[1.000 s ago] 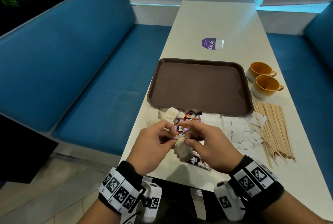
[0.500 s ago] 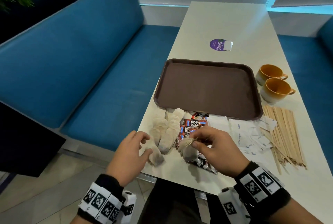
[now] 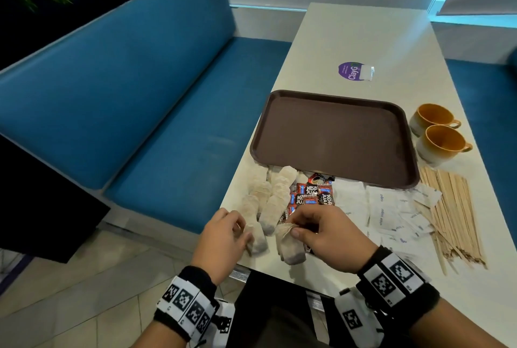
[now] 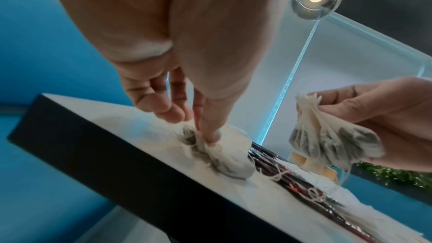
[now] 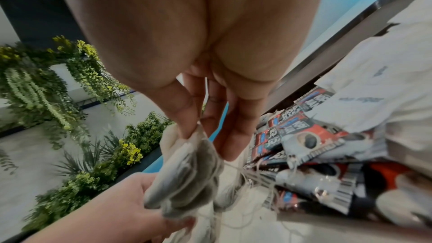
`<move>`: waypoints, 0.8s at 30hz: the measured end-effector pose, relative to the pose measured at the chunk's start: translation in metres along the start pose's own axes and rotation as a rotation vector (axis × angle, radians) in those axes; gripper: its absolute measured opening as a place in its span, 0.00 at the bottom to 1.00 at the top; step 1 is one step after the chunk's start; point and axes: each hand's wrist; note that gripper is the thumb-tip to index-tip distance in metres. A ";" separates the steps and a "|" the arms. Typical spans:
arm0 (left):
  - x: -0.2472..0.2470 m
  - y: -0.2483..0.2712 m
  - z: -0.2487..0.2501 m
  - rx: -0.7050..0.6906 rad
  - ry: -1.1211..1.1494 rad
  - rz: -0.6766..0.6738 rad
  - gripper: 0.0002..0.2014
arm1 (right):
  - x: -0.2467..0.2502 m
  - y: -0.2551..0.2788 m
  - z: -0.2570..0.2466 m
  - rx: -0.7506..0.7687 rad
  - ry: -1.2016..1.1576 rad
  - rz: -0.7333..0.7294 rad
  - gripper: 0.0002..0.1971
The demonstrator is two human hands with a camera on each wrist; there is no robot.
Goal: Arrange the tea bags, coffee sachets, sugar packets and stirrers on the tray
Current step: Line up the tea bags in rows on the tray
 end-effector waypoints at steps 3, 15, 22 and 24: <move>0.003 0.000 0.004 -0.031 0.047 0.008 0.09 | 0.000 0.001 -0.001 0.001 -0.006 0.008 0.10; 0.015 0.002 0.051 -0.097 0.617 -0.177 0.06 | 0.003 0.006 0.001 0.112 -0.058 0.066 0.07; 0.011 0.001 0.054 -0.119 0.644 -0.232 0.07 | 0.006 0.006 0.005 0.046 -0.098 0.102 0.12; 0.012 0.000 0.049 -0.120 0.625 -0.282 0.12 | 0.005 0.006 0.007 0.029 -0.123 0.116 0.14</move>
Point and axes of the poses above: each hand's wrist, its own y-axis away from the middle knuckle, its own x-axis out of the back of the hand, z = x × y, and after that the axes turned 1 degree about -z, right-handed
